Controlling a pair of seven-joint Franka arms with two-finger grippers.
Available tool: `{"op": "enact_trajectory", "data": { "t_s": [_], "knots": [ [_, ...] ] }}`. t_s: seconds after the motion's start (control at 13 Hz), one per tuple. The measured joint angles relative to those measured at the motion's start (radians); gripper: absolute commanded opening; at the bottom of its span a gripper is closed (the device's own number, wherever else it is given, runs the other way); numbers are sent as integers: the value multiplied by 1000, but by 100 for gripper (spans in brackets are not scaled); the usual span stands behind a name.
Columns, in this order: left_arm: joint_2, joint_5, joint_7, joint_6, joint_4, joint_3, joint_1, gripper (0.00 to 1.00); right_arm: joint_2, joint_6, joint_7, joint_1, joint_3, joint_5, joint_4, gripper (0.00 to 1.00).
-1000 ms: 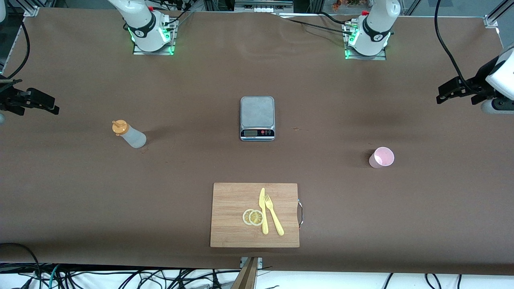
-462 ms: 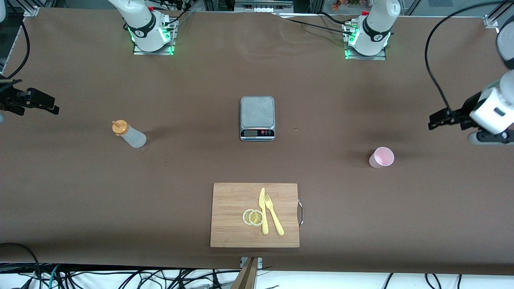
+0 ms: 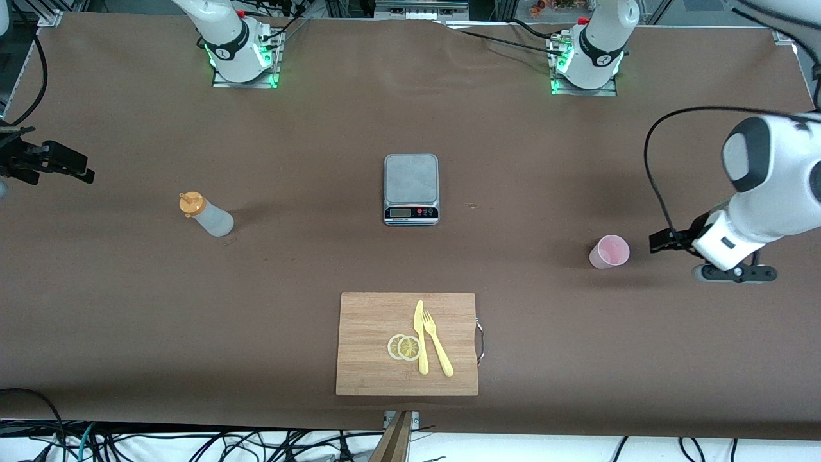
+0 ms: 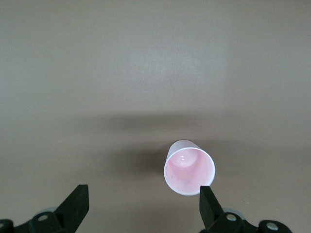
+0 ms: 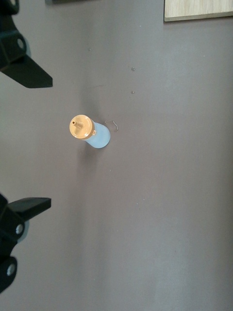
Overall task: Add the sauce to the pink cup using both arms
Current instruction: 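Reach the left gripper down to the pink cup and grasp it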
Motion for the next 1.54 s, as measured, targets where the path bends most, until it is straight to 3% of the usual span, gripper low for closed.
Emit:
{"op": "enact_trajectory", "data": {
  "t_s": [0.46,0.77,0.85,0.92,1.0,1.08,1.15,1.54],
  "knots": [
    [82,0,2,34,-103,-8,-7,100,0,0,0,0,0,0,0,100],
    [155,0,2,159,-114,-8,-4,100,0,0,0,0,0,0,0,100],
    [173,0,2,194,-114,-8,-4,95,0,0,0,0,0,0,0,100],
    [186,0,1,214,-114,-8,-4,67,0,0,0,0,0,0,0,100],
    [193,-2,1,224,-114,-8,-4,31,0,0,0,0,0,0,0,100],
    [194,-4,0,226,-114,-9,-4,8,0,0,0,0,0,0,0,100],
    [193,-12,-1,227,-112,-9,-4,0,0,0,0,0,0,0,0,100],
    [193,-28,-1,227,-109,-11,-4,0,0,0,0,0,0,0,0,100]
  ]
}}
